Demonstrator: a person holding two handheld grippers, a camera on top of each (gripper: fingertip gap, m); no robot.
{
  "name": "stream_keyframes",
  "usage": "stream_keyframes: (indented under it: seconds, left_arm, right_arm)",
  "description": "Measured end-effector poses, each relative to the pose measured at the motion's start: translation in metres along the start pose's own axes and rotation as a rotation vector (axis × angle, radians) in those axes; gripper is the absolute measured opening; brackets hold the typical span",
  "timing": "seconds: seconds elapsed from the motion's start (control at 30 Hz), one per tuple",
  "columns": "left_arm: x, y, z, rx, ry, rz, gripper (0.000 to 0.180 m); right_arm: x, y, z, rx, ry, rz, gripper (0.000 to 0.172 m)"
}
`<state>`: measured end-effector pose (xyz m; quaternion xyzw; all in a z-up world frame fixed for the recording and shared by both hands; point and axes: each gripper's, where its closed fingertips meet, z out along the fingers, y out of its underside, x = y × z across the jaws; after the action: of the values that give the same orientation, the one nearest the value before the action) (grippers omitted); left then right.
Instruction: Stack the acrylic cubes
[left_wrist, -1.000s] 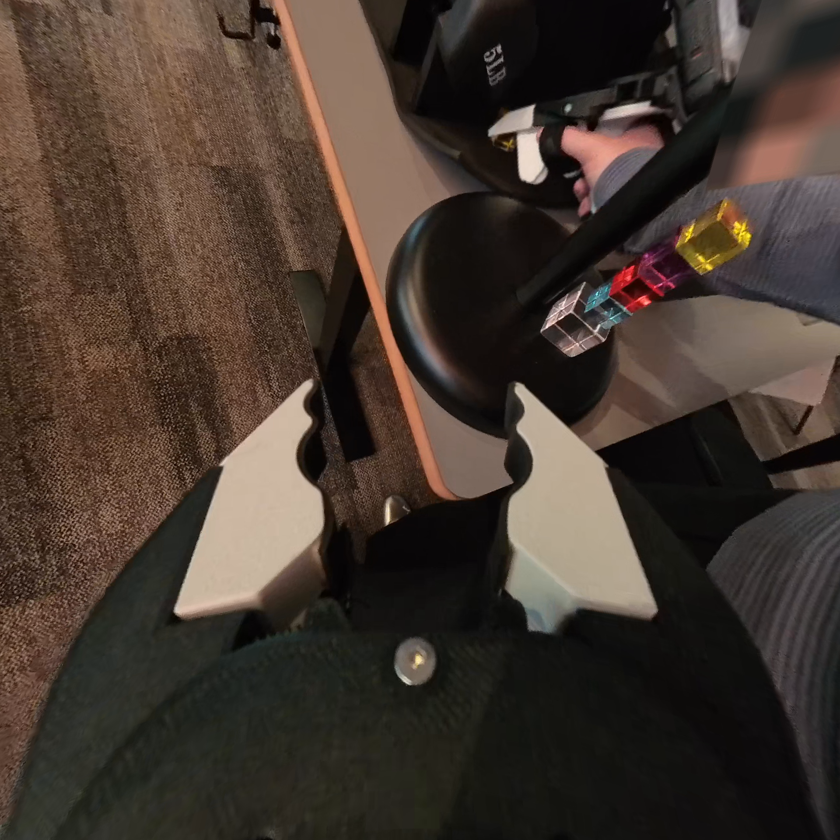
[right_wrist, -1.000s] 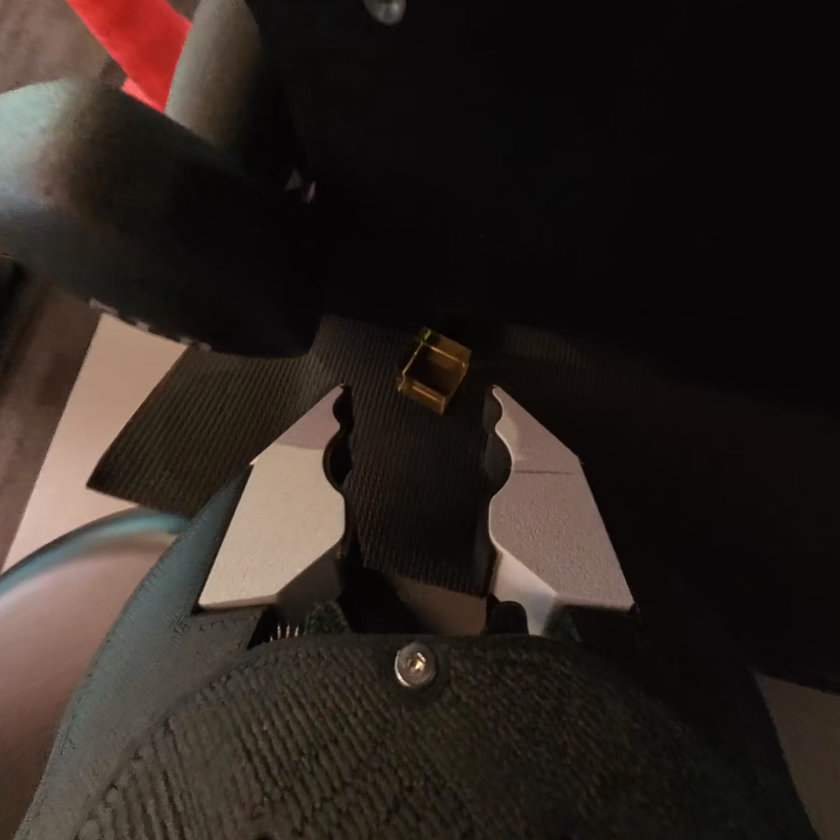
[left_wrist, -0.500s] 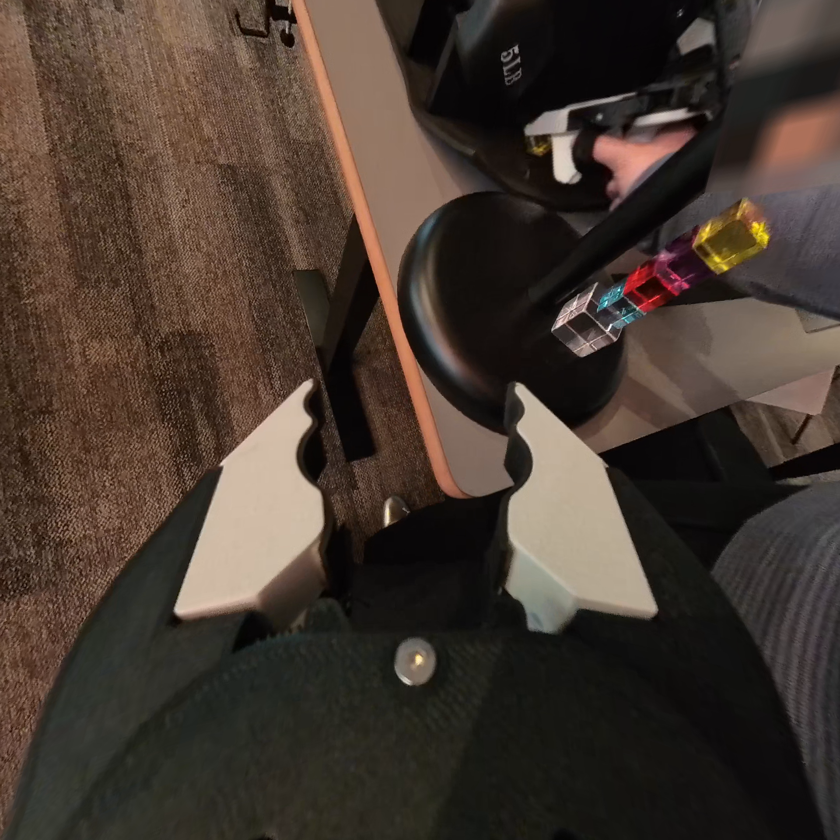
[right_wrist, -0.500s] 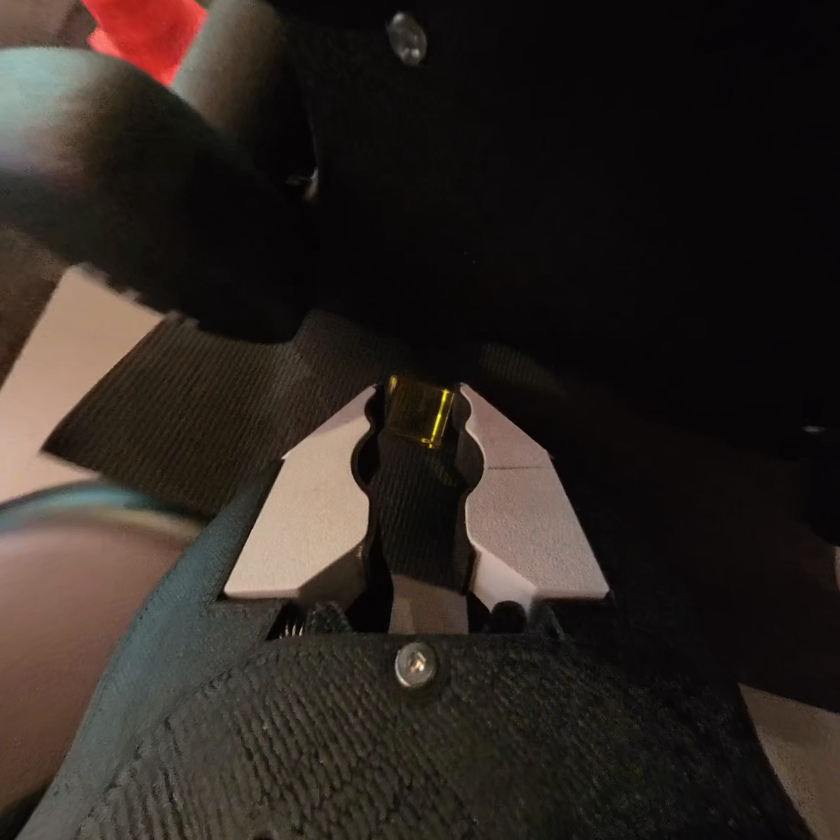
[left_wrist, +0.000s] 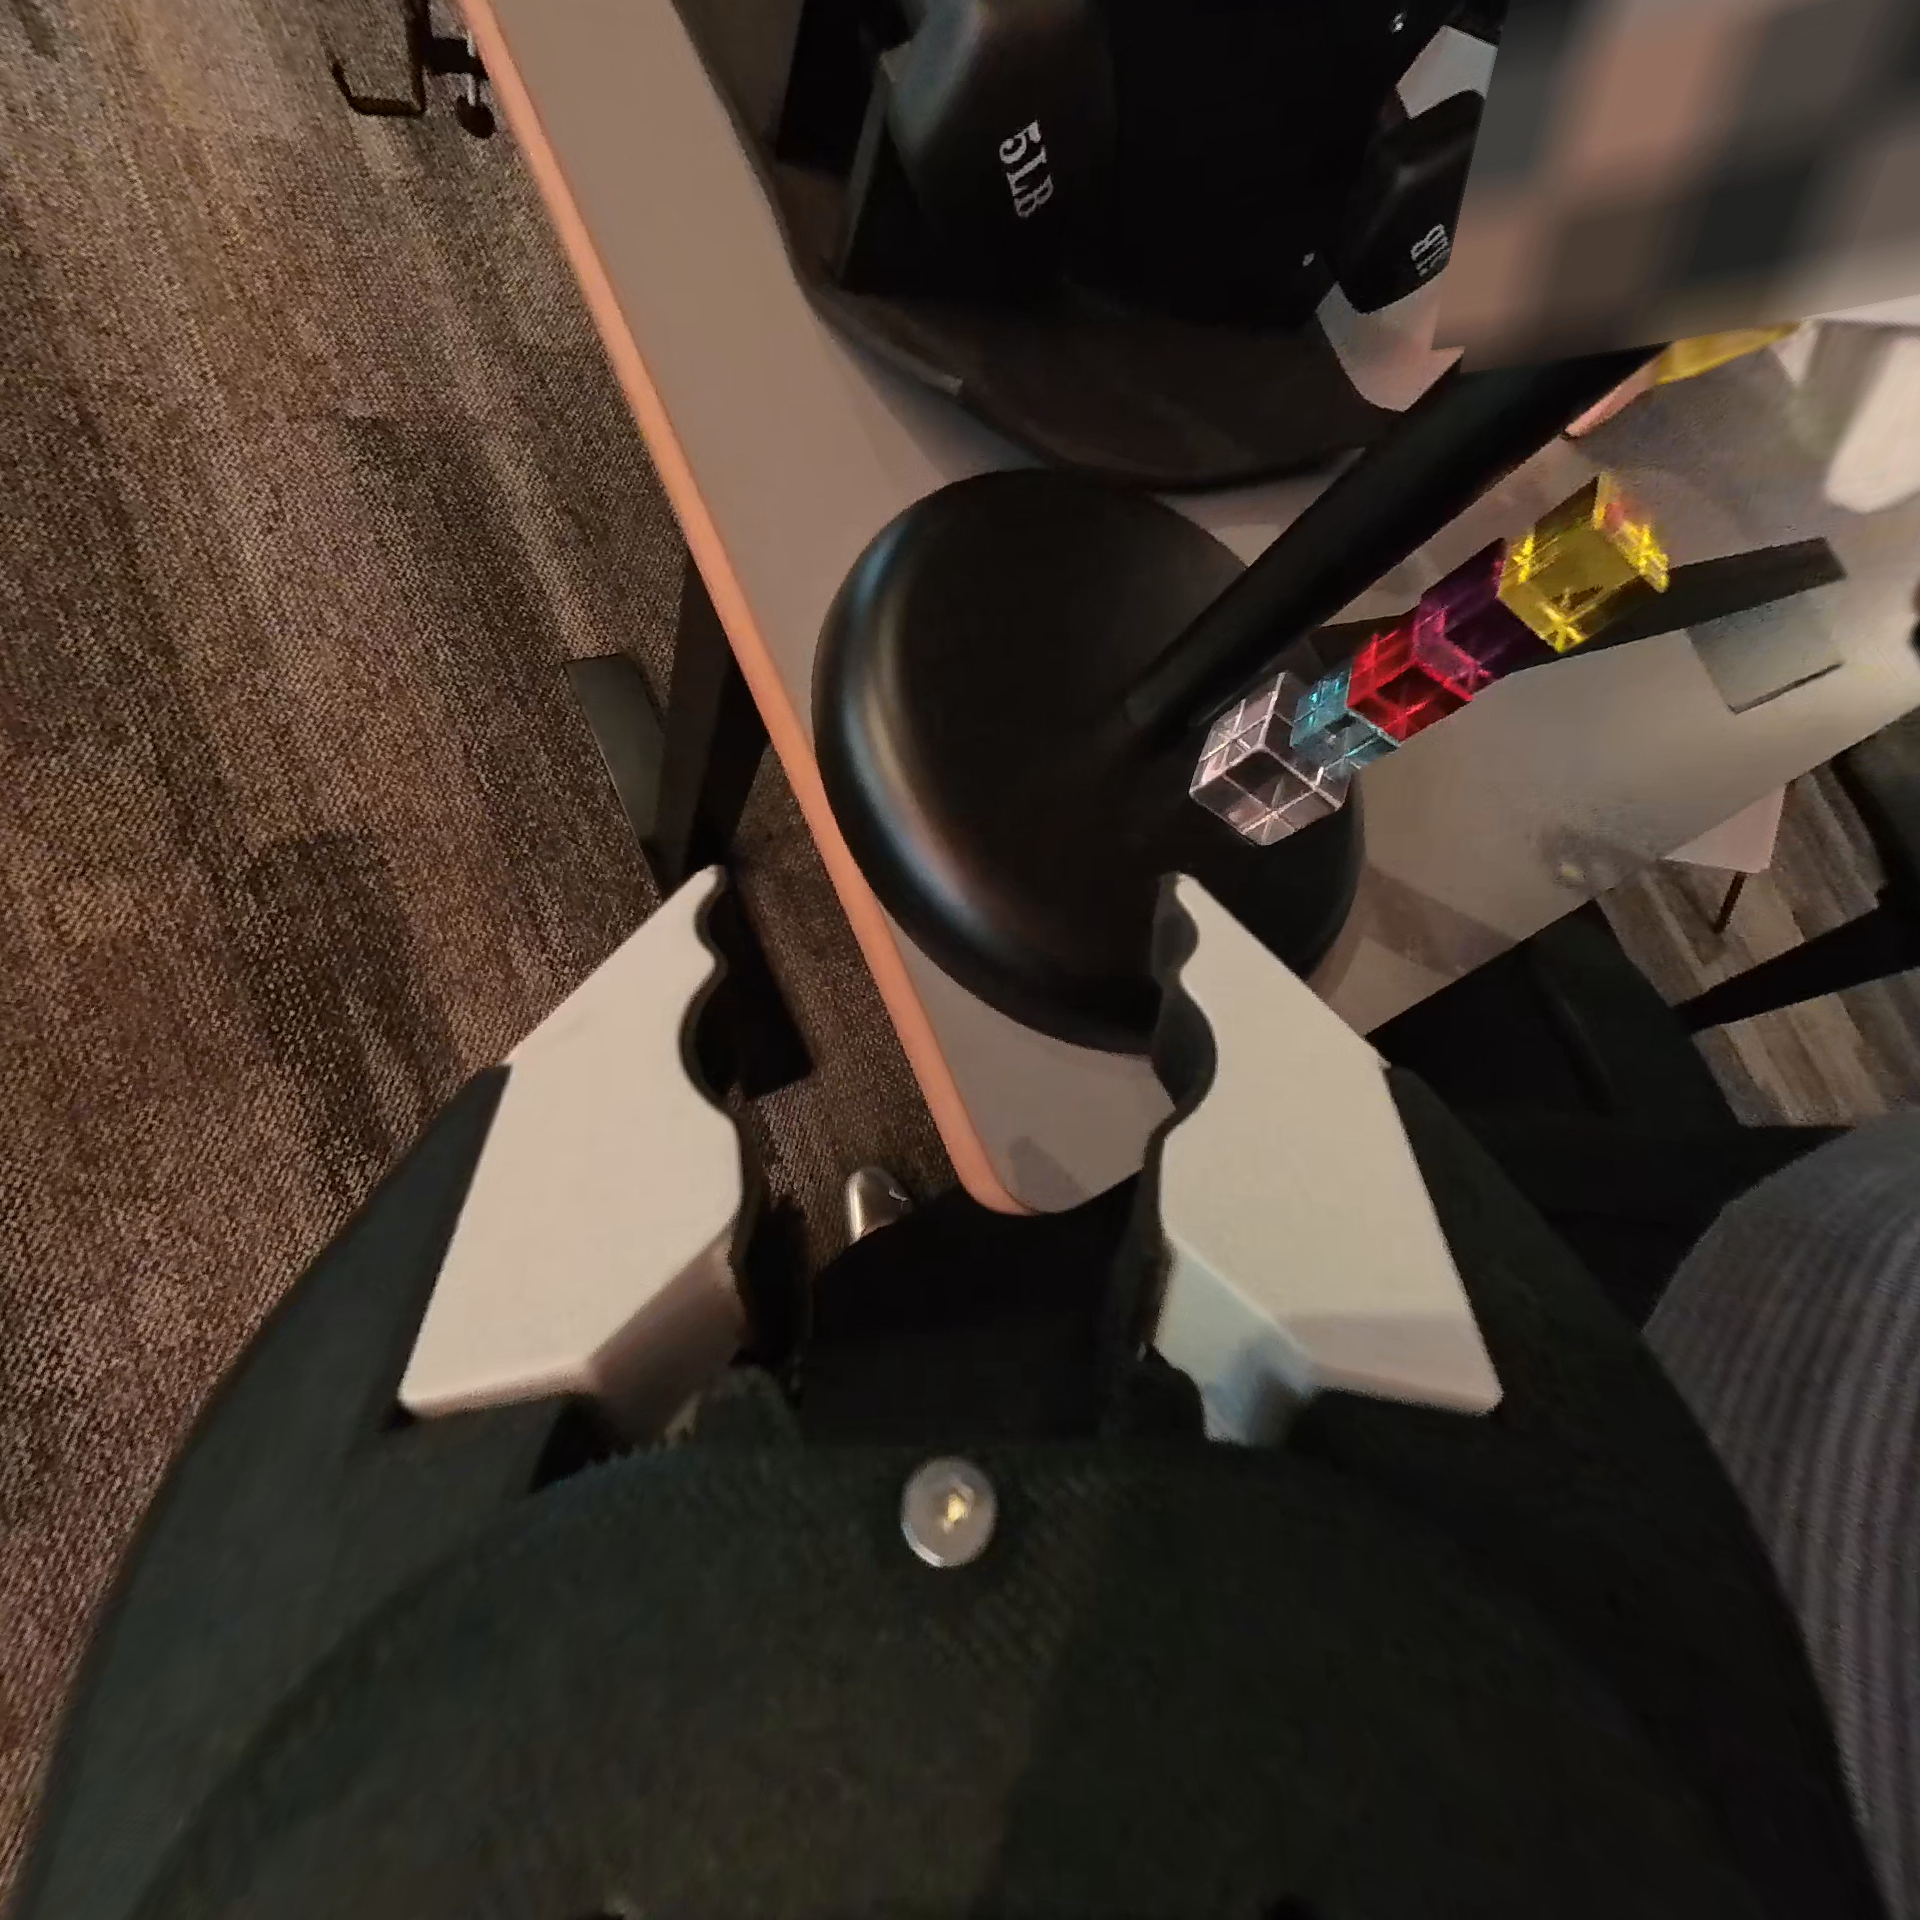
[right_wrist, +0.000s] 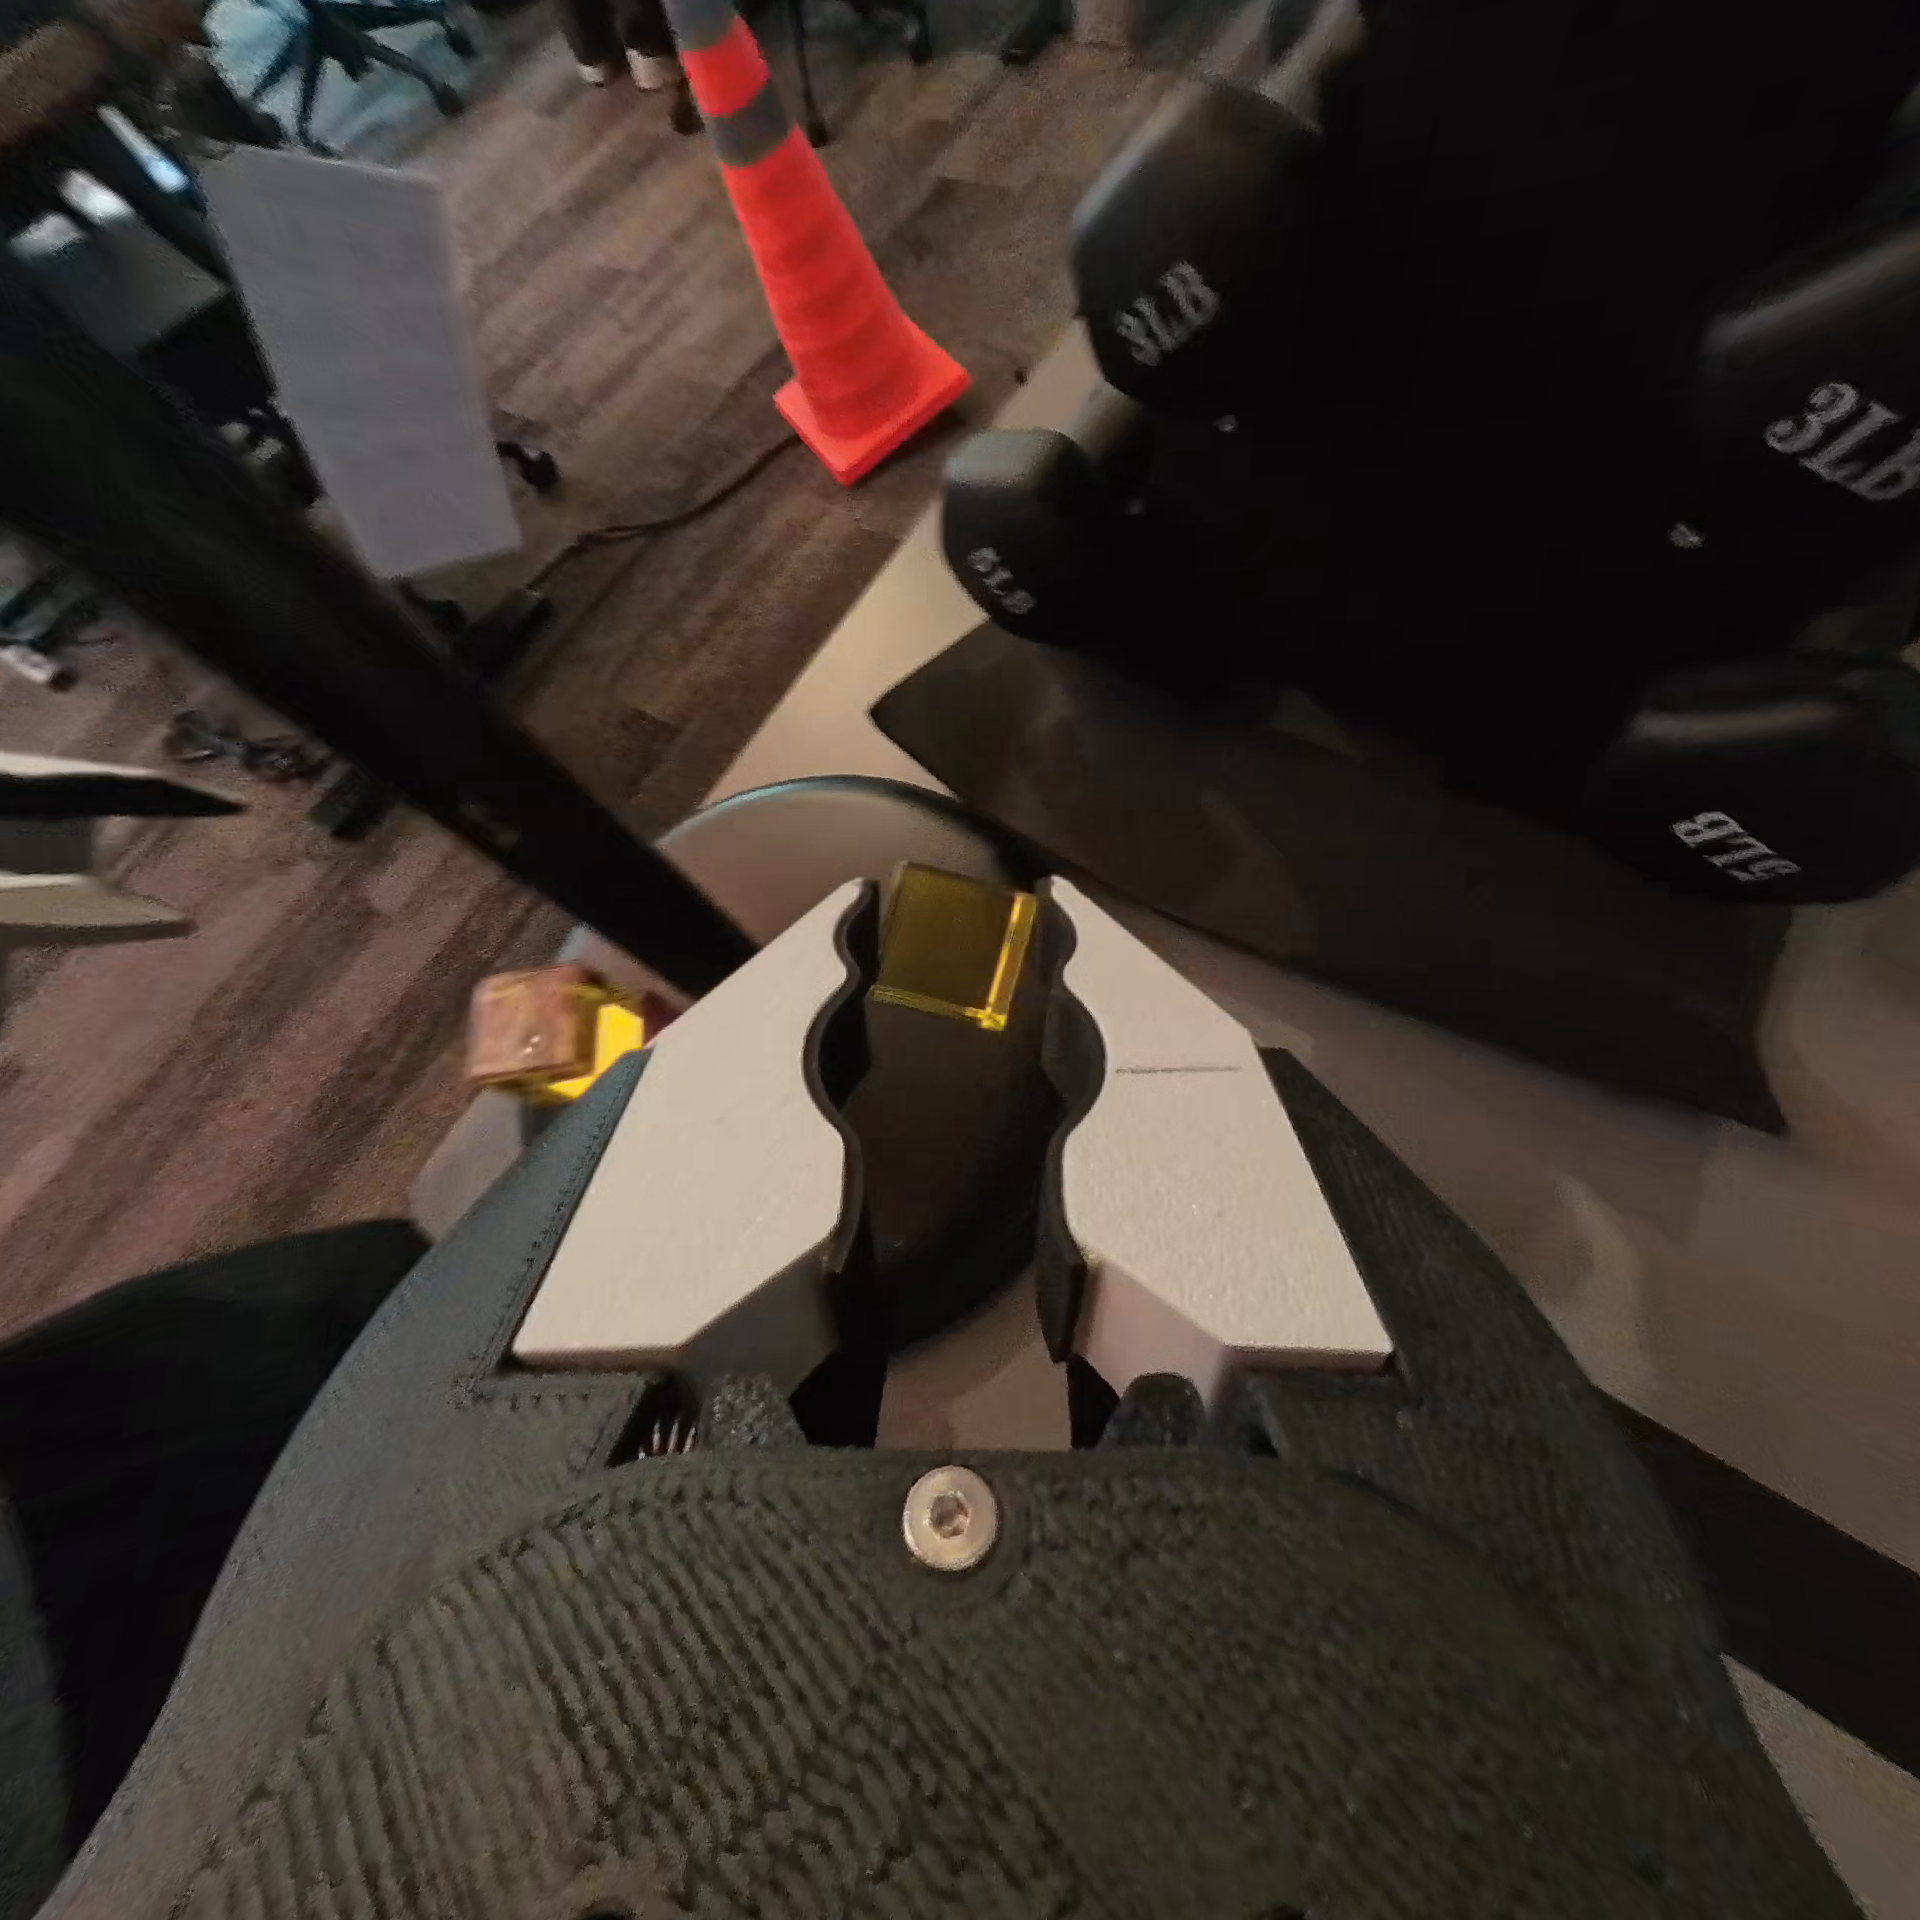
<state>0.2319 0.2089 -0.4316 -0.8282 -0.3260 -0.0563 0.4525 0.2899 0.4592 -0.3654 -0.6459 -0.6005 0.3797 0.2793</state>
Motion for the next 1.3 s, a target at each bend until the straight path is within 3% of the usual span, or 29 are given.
stream_keyframes:
  seconds: [0.23,0.43,1.03,1.3]
  left_arm:
    - [0.002,0.003,0.005,-0.01,0.022,0.007,0.079]
    - [0.0,0.007,0.004,-0.017,0.021,0.004,0.078]
    - [-0.003,0.003,0.001,-0.005,0.009,-0.002,0.079]
    - [-0.007,0.011,-0.002,-0.008,-0.002,-0.02,0.079]
  right_arm:
    - [-0.056,-0.004,-0.013,-0.047,-0.112,-0.152,0.028]
    - [-0.077,0.008,-0.013,-0.152,-0.12,-0.22,0.028]
    - [-0.093,0.02,0.004,-0.289,-0.119,-0.317,0.029]
    - [-0.094,0.023,0.007,-0.276,-0.118,-0.317,0.03]
